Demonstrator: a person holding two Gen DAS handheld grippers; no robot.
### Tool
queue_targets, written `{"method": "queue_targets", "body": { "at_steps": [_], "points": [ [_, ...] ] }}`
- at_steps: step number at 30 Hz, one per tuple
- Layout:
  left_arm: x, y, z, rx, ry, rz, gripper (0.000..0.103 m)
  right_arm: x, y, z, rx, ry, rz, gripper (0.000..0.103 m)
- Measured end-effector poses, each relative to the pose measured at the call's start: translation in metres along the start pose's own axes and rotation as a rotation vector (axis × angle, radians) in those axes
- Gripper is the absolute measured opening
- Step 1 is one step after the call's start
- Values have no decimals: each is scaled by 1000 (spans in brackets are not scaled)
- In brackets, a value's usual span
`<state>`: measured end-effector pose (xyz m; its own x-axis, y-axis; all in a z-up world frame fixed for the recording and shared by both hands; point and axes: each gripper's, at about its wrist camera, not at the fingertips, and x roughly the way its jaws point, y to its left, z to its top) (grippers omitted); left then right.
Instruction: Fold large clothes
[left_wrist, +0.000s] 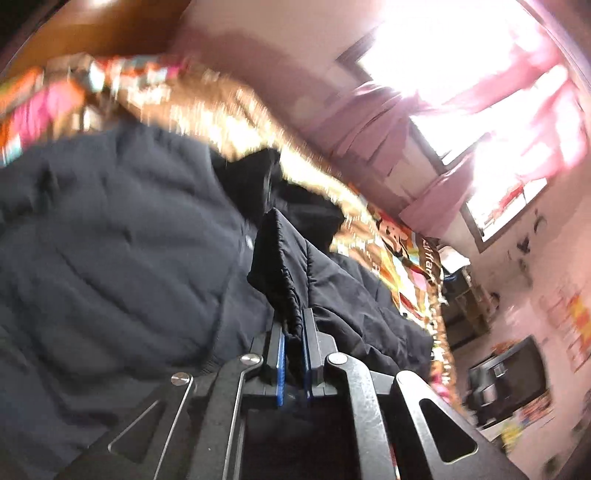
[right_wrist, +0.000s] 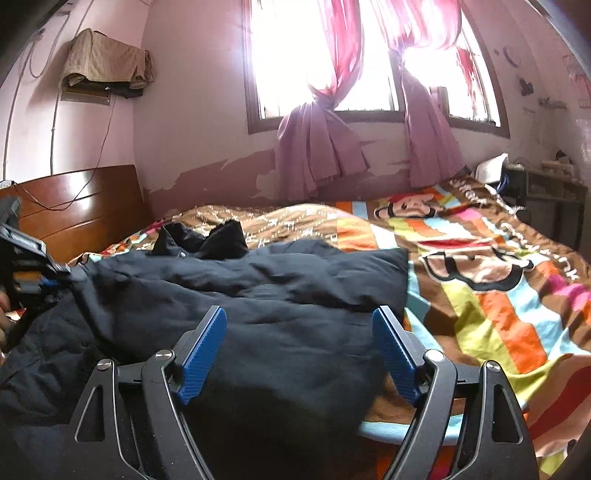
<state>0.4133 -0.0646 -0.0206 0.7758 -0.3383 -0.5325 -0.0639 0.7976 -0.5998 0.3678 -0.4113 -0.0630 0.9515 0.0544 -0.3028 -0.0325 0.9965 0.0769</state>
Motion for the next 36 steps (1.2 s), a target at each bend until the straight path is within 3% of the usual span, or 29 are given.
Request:
{"method": "queue_targets", "body": {
  "at_steps": [3,8,13,20,24,27,29,32,35,36],
  "points": [
    [-32,0,15,63,-63,21,7,-14,8,-1,-14,-12,2,77],
    [-69,25,34,80,-122,82,7,-35,28,-2,-9,-2,13,78],
    [-84,65,38,117,-163,192,7,-37,56,10,6,61,48,91],
    [-43,118,29,140,-49,258,7,47,130,39,-156,310,122,91],
    [-33,137,18,122,-7,248,7,101,171,23,-246,448,114,91],
    [-30,150,16,110,37,194,12,131,187,-5,-282,550,74,93],
    [-32,157,15,84,56,151,13,133,194,-20,-304,516,29,97],
    [-39,169,16,44,73,113,26,121,201,-33,-340,433,-27,101],
    [-56,184,16,0,76,80,31,112,204,-36,-357,399,-44,101],
    [-66,188,15,-19,65,77,41,109,204,-37,-356,394,-43,102]
  ]
}}
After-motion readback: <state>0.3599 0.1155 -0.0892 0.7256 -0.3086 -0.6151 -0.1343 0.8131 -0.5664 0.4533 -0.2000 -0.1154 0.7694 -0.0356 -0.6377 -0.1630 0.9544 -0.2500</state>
